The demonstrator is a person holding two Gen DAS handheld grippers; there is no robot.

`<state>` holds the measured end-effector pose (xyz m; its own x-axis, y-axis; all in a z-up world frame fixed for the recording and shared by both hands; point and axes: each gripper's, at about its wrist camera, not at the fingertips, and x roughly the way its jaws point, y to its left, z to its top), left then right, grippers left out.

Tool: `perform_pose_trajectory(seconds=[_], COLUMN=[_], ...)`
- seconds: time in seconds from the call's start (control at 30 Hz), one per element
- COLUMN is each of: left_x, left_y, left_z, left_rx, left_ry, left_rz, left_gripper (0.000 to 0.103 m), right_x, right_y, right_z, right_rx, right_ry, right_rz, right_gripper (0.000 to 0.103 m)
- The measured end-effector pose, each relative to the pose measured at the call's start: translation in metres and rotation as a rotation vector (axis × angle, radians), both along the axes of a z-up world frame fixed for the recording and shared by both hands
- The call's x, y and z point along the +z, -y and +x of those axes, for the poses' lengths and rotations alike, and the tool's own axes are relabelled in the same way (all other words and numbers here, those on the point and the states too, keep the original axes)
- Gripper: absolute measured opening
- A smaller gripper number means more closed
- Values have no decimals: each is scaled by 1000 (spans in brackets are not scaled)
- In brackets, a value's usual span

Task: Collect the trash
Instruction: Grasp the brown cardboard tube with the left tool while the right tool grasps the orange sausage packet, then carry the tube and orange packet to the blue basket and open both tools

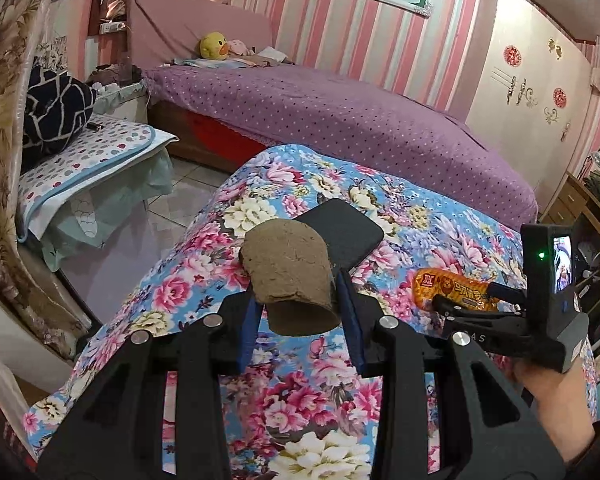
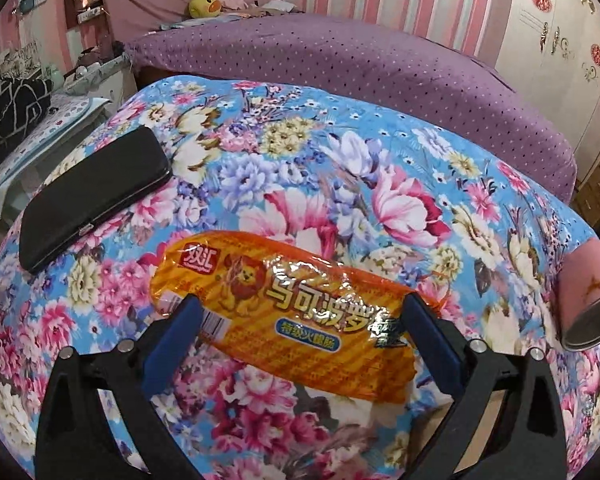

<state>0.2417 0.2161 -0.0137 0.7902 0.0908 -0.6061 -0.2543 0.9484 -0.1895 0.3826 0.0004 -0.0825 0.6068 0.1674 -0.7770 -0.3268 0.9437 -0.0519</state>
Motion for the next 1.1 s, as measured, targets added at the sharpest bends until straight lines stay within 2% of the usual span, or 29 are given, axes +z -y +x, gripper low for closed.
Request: perform_pose_trajectory(seconds=[0.13, 0.2, 0.27, 0.33, 0.4, 0.5, 0.63, 1.1], left_x=[-1, -1, -2, -2, -2, -4, -3, 11], left_y=[0, 0, 0, -1, -4, -8, -11, 16], left_z=[0, 0, 0, 0, 0, -1, -2, -8], left_rx=[4, 9, 14, 20, 27, 35, 46, 4], left_ry=[-3, -7, -10, -11, -12, -14, -11, 30], left_rz=[-4, -4, 1, 0, -3, -5, -7, 4], left_gripper=[35, 35, 35, 35, 35, 35, 35, 35], right_x=[2, 3, 4, 5, 6, 12, 27, 91], right_y=[-4, -7, -13, -15, -13, -9, -3, 61], right_z=[-2, -3, -7, -9, -11, -14, -28, -81], right_rx=[54, 77, 105, 113, 118, 125, 139, 106], right_ry=[1, 8, 21, 36, 39, 64, 140, 273], right_rz=[34, 45, 44, 36, 51, 69, 50, 113], right_gripper=[66, 47, 34, 27, 15, 9, 5, 4])
